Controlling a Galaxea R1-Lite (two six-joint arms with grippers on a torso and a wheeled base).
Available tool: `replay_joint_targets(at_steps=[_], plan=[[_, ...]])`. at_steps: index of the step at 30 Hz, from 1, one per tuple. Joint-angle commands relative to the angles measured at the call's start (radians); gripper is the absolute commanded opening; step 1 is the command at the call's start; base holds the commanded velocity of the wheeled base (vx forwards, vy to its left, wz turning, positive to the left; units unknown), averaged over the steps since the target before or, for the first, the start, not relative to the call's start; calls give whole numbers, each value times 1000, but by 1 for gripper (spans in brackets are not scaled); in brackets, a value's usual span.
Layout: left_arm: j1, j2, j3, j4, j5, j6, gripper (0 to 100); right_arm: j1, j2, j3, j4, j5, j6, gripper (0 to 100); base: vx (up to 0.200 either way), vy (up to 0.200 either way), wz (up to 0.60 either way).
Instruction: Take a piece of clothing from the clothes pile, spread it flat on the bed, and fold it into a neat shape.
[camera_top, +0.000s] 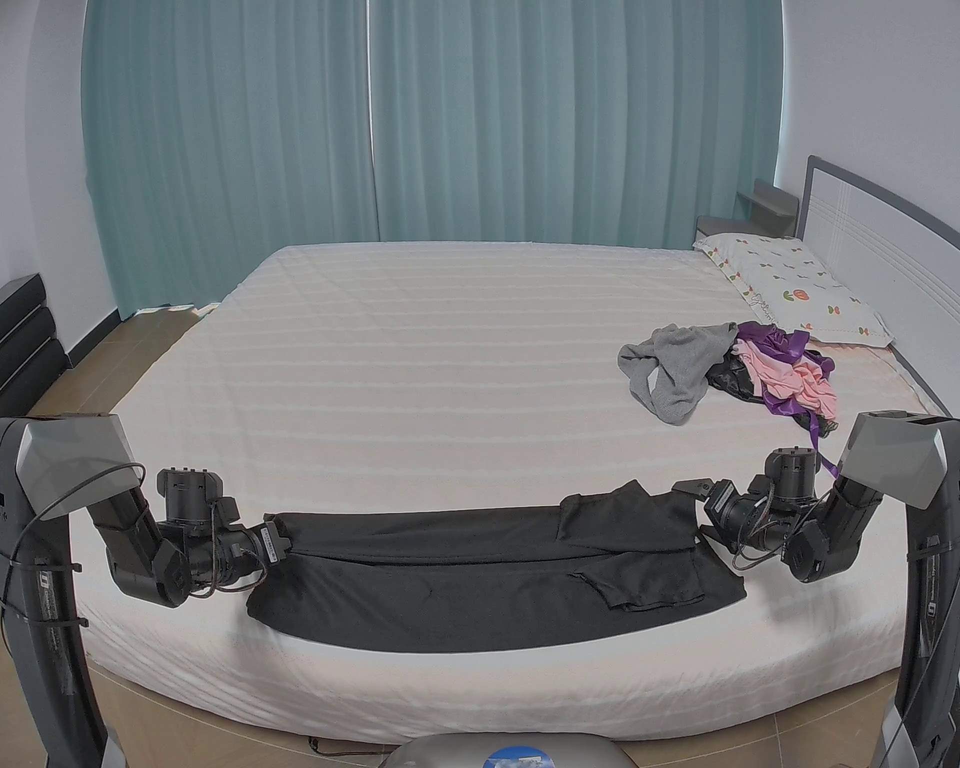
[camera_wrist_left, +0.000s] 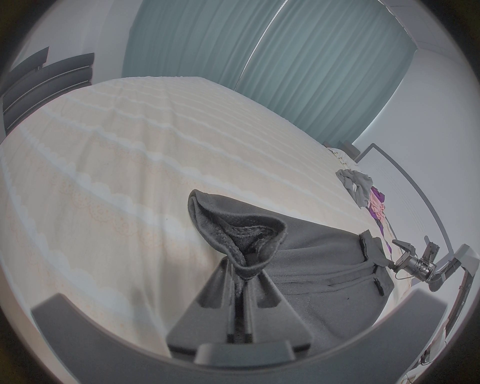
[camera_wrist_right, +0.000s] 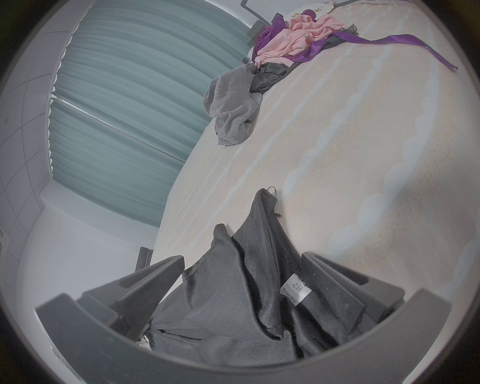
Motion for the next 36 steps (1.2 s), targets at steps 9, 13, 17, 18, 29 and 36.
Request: replay_joint_targets(at_steps=[9, 13, 17, 18, 29, 36], plan=[[-3, -3, -28, -9, 0, -30, 0, -12, -11, -5, -16, 2, 28, 100, -67, 0, 0], [-6, -1, -60, -4, 0, -87, 0, -23, -13, -16, -17, 1, 48, 100, 0, 0, 0], [-15, -3, -83, 4, 2, -105, 0, -54, -16, -24, -37, 2, 69, 100, 0, -150, 0], [-20, -4, -85, 2, 2, -107, 0, -60, -16, -25, -48, 2, 82, 100, 0, -200, 0], [-46, -58, -86, 4, 6, -141, 0, -78, -5, -30, -86, 2, 140, 100, 0, -200, 0], [-83, -110, -129, 105, 17, -142, 0, -63, 1, -13, -109, -2, 134, 100, 0, -200, 0]])
